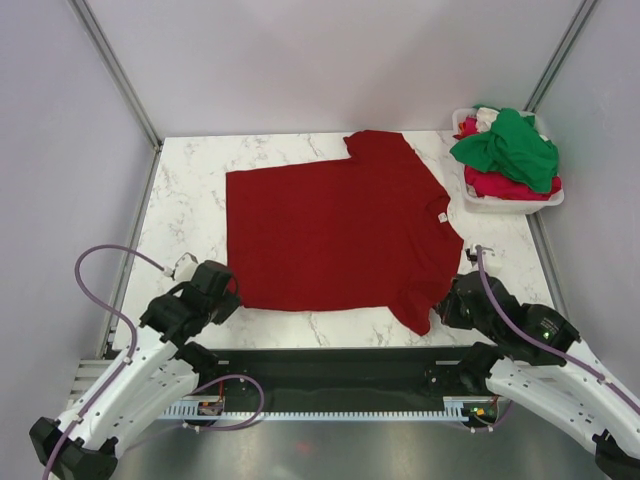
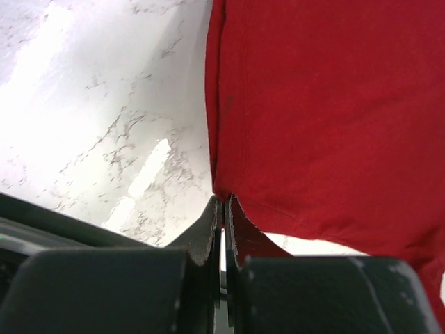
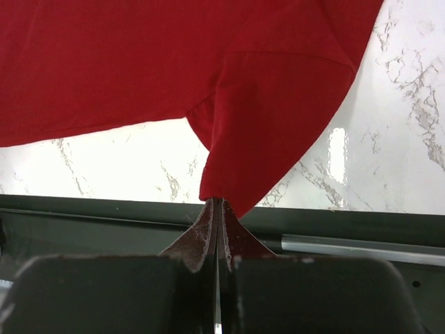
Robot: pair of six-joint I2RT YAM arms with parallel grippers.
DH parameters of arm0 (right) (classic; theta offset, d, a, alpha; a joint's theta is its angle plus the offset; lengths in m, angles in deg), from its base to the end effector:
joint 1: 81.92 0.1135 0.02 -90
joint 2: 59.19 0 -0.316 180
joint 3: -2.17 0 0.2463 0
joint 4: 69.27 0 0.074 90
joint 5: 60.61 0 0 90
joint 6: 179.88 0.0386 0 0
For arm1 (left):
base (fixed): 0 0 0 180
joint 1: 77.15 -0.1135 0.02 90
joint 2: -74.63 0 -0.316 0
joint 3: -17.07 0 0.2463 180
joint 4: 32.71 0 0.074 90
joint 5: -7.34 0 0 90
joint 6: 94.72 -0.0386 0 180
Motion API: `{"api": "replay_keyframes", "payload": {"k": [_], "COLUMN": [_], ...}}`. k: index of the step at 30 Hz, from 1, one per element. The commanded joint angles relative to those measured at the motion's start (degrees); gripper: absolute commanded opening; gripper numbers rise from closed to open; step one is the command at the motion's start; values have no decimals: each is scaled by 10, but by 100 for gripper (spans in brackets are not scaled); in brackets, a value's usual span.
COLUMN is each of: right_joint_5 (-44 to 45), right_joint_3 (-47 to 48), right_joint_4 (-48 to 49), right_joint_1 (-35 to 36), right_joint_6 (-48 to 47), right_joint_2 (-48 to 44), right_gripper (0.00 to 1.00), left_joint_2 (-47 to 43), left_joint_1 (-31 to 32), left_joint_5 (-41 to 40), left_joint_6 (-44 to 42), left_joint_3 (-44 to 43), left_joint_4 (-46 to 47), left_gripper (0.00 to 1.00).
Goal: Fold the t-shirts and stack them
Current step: Fold the tshirt
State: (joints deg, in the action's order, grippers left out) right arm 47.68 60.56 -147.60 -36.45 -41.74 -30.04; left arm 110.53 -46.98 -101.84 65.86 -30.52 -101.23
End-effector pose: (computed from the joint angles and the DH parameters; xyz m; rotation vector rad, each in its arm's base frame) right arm 0.0307 0.0139 0.3041 0.2002 2.3982 0.3885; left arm 0.0631 -0.0220 0.2562 -0.9836 2.3077 -0.3048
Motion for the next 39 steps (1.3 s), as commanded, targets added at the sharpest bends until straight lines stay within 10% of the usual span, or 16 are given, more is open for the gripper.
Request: {"api": "replay_keyframes", "payload": {"k": [1,12,24,39], "right_joint_5": [17,119,36,-23], "right_joint_3": [18,193,367,601], "right_joint_4": [12,79,218,239], "right_joint_1": [-1,-6,-185,-284], "right_joint_6": [-11,-86,-247,-341], "right_joint_2": [13,250,532,783], "right_gripper": [0,0,0,0], "left_joint_2": [-9,102,262,429], "left_joint_1": [-5,-17,-193,-244], "left_joint_5": [4,4,124,147], "left_joint_6": [-3,-109,-313,-367], "left_joint_3": [-22,-109,-199,-266], "left_joint_4": [-42,-12,68,106], "left_gripper": [2,2,2,2]}}
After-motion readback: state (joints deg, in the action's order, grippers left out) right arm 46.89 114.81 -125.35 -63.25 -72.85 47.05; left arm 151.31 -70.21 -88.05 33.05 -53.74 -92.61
